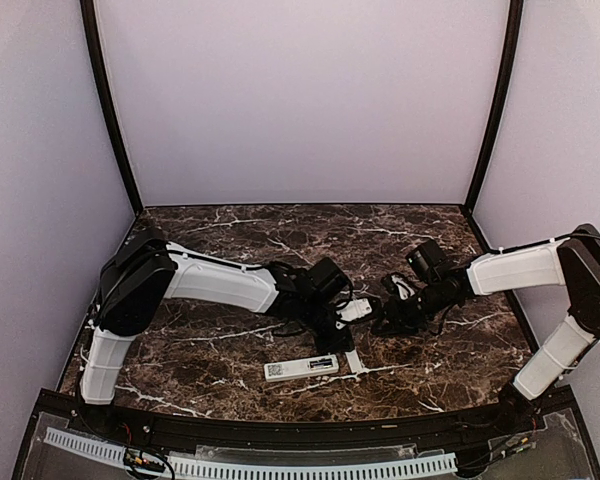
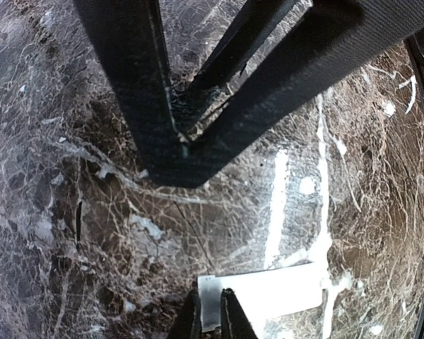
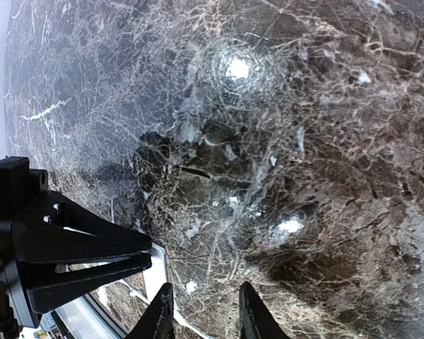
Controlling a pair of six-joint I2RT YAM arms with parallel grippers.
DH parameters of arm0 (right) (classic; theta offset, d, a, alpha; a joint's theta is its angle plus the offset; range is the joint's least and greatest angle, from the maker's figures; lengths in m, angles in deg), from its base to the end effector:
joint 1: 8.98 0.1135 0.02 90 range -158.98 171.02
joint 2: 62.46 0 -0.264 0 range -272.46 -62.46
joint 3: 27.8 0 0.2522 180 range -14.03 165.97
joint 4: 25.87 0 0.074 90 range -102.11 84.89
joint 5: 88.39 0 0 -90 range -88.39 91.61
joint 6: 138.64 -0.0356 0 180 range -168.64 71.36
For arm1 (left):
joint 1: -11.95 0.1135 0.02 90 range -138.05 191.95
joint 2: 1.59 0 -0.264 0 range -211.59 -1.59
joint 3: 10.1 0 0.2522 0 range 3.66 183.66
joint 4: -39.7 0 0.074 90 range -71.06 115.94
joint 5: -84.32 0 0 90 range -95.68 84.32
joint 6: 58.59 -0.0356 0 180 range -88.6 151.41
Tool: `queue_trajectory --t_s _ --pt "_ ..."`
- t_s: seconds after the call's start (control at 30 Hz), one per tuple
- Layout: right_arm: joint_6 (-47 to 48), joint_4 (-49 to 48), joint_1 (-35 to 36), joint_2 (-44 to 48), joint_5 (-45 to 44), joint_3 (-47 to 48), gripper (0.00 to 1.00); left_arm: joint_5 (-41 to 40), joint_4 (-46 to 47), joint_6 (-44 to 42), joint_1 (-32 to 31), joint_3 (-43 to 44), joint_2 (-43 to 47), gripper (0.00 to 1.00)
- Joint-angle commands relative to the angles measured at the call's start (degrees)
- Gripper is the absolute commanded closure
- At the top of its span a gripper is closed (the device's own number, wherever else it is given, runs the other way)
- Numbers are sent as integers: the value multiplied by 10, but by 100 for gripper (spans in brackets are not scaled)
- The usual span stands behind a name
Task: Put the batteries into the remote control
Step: Hold the battery cover at the center of the board.
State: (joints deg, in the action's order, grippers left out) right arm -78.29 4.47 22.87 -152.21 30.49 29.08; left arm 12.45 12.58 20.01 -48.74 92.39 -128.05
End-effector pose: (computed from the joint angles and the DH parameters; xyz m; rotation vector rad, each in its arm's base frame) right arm 0.2271 0.1613 0.1467 -0.2284 2.8328 0.9731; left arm 0.2229 -0.4197 0.1395 1.6182 1.9791 -0.7461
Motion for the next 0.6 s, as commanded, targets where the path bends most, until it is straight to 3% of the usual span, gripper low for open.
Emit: queue_trajectory --t_s 0.0,0.1,0.57 --pt "2 -2 -1 12 0 -6 71 -7 -23 -2 -6 -7 -14 94" --pt "0 -2 0 17 -1 -7 71 -26 -37 -1 -7 -1 -19 100" --pt "-29 0 15 43 16 -28 71 -86 -99 44 4 36 -57 100"
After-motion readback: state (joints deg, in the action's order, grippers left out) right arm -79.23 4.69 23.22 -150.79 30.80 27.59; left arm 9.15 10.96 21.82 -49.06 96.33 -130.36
